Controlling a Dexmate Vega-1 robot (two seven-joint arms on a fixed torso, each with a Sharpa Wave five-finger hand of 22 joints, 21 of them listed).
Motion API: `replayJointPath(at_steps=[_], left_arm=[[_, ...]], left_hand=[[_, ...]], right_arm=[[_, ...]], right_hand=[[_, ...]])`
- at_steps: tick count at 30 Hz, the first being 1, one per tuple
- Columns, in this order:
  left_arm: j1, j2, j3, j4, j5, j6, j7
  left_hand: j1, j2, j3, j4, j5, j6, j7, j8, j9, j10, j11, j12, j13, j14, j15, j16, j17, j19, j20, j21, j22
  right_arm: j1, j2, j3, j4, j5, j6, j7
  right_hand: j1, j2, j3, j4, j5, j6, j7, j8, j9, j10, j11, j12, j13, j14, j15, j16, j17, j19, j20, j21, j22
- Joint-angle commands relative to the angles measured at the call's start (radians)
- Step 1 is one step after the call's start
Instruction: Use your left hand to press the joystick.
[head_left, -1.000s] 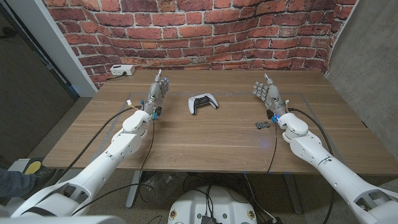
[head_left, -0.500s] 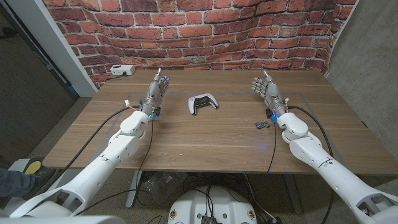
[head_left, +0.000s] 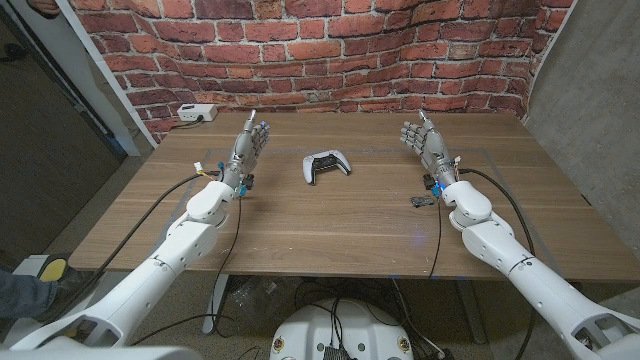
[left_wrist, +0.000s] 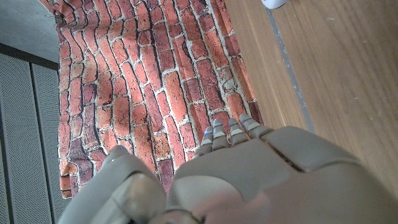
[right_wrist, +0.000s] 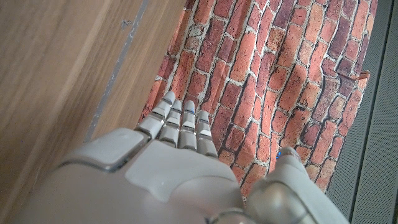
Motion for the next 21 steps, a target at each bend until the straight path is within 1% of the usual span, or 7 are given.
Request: replayJointPath(at_steps=[1, 2, 3, 5, 12, 16, 21], left_arm=[[0.031, 0.012, -0.009, -0.016, 0.023, -0.036, 0.007], [0.033, 0.01, -0.008, -0.014, 0.032, -0.044, 0.013], [0.034, 0.011, -0.006, -0.012, 0.048, -0.052, 0.021], [0.036, 0.016, -0.001, -0.013, 0.081, -0.06, 0.039], [0.03, 0.036, 0.016, -0.026, 0.169, -0.048, 0.09], [0.012, 0.026, 0.033, 0.001, 0.254, -0.085, 0.136], [-0.007, 0.011, 0.05, 0.027, 0.33, -0.128, 0.178]], left_hand=[[0.011, 0.004, 0.005, -0.006, 0.0, 0.03, -0.008, 0.008, 0.003, 0.019, 0.006, 0.009, 0.004, 0.022, -0.001, 0.007, 0.003, 0.013, -0.001, 0.005, 0.002], [0.013, 0.005, 0.005, -0.006, 0.0, 0.041, -0.018, 0.011, 0.003, 0.03, 0.001, 0.012, 0.004, 0.03, -0.002, 0.008, 0.003, 0.02, 0.002, 0.006, 0.002], [0.018, 0.007, 0.005, -0.008, -0.002, 0.046, -0.057, 0.008, 0.003, 0.036, 0.003, 0.01, 0.004, 0.038, -0.003, 0.006, 0.003, 0.03, 0.012, 0.006, 0.001], [0.024, 0.01, 0.004, -0.01, -0.004, 0.059, -0.095, 0.007, 0.004, 0.046, 0.002, 0.009, 0.004, 0.05, -0.004, 0.005, 0.003, 0.044, 0.038, 0.007, 0.001], [0.037, 0.017, 0.003, -0.015, -0.007, 0.134, -0.16, 0.022, 0.004, 0.035, 0.016, -0.005, 0.006, 0.031, 0.002, -0.01, 0.004, 0.024, 0.056, -0.009, 0.002], [0.042, 0.021, 0.002, -0.016, -0.008, 0.177, -0.171, 0.031, 0.004, 0.03, 0.008, -0.01, 0.006, 0.021, -0.002, -0.014, 0.005, 0.009, 0.056, -0.018, 0.003], [0.046, 0.023, 0.002, -0.017, -0.009, 0.168, -0.154, 0.022, 0.003, 0.038, 0.001, -0.008, 0.006, 0.025, -0.012, -0.013, 0.005, 0.004, 0.054, -0.021, 0.003]], right_arm=[[-0.022, -0.004, -0.002, -0.035, -0.018, 0.008, -0.021], [-0.024, -0.005, -0.002, -0.037, -0.019, 0.008, -0.023], [-0.023, -0.005, -0.003, -0.034, -0.022, 0.012, -0.021], [-0.025, -0.002, -0.003, -0.034, -0.018, 0.011, -0.023], [-0.044, 0.001, 0.001, -0.052, -0.016, 0.007, -0.045], [-0.06, -0.005, 0.006, -0.068, -0.03, 0.01, -0.066], [-0.077, -0.01, 0.012, -0.09, -0.035, 0.003, -0.087]], right_hand=[[0.008, 0.005, 0.002, -0.004, 0.006, 0.009, -0.002, 0.003, 0.001, 0.012, 0.0, 0.003, 0.003, 0.011, -0.002, 0.006, 0.003, 0.009, 0.002, 0.002, 0.002], [0.009, 0.005, 0.002, -0.004, 0.006, 0.01, -0.002, 0.003, 0.001, 0.013, 0.001, 0.003, 0.003, 0.012, -0.003, 0.006, 0.002, 0.009, 0.002, 0.002, 0.002], [0.009, 0.006, 0.002, -0.004, 0.006, 0.01, -0.002, 0.003, 0.001, 0.014, 0.002, 0.003, 0.003, 0.012, -0.002, 0.006, 0.002, 0.009, 0.002, 0.002, 0.002], [0.009, 0.006, 0.002, -0.005, 0.006, 0.011, -0.003, 0.003, 0.001, 0.014, 0.001, 0.003, 0.003, 0.013, -0.002, 0.006, 0.002, 0.01, 0.003, 0.002, 0.002], [0.01, 0.008, 0.001, -0.005, 0.006, 0.018, -0.009, 0.004, 0.001, 0.016, 0.003, 0.002, 0.003, 0.016, -0.003, 0.005, 0.002, 0.011, 0.004, 0.001, 0.002], [0.01, 0.008, 0.001, -0.006, 0.006, 0.02, -0.01, 0.004, 0.001, 0.017, 0.003, 0.002, 0.003, 0.016, -0.002, 0.004, 0.002, 0.011, 0.005, 0.0, 0.002], [0.01, 0.008, 0.0, -0.006, 0.006, 0.022, -0.012, 0.004, 0.001, 0.019, 0.003, 0.001, 0.003, 0.017, -0.001, 0.003, 0.003, 0.011, 0.005, 0.0, 0.002]])
